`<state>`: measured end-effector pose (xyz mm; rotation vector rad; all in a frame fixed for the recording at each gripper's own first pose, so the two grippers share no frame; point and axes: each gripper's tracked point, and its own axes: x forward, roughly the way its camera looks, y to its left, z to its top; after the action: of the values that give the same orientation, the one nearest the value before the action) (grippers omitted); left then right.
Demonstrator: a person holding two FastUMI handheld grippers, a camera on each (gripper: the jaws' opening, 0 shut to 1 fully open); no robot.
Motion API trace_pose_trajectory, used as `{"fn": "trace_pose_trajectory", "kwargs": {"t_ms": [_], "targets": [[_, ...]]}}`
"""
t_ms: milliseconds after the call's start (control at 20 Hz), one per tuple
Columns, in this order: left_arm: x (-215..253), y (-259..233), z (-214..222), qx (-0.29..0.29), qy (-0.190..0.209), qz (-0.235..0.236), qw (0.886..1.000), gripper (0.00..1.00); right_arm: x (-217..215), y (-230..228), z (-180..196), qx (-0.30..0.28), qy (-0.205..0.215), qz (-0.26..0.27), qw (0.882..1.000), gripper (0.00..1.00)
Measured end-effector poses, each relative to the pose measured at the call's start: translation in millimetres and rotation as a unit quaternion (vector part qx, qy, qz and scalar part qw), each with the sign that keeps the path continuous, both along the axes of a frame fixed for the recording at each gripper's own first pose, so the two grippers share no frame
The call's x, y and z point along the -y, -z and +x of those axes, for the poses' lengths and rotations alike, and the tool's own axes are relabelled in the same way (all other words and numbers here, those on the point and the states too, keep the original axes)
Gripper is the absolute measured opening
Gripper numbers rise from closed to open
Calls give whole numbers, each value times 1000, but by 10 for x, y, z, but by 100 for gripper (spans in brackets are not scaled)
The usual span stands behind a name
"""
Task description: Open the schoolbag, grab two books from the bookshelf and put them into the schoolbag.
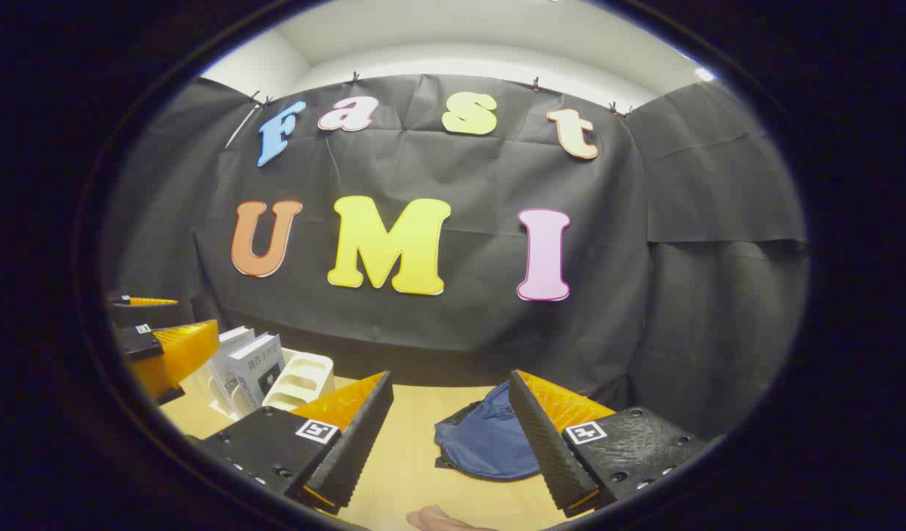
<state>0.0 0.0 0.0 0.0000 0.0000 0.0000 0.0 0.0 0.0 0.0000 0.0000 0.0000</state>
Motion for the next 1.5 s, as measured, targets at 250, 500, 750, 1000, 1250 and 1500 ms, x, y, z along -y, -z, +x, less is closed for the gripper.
{"fn": "trace_pose_trajectory", "kwargs": {"t_ms": [250, 500, 750, 1000, 1250, 1500], "targets": [[-15, 10, 137, -3, -15, -19, 1000, 99, 12, 73, 292, -21, -11, -32, 999, 95], [106, 55, 223, -11, -21, -18, 1000, 99, 121, 238, 482, -41, -21, -48, 998, 98], [169, 109, 261, -21, -32, -10, 999, 99, 250, 652, 605, -84, -29, -57, 994, 96], [195, 143, 252, -29, -51, -1, 998, 99, 446, 1843, 847, -174, -24, -147, 973, 98], [154, 247, 158, -49, -79, 14, 996, 99, 548, 2983, 1151, -256, -23, -268, 928, 99], [151, 233, 122, -55, -102, 27, 993, 99, 493, 3355, 1423, -273, -17, -351, 896, 96]]}}
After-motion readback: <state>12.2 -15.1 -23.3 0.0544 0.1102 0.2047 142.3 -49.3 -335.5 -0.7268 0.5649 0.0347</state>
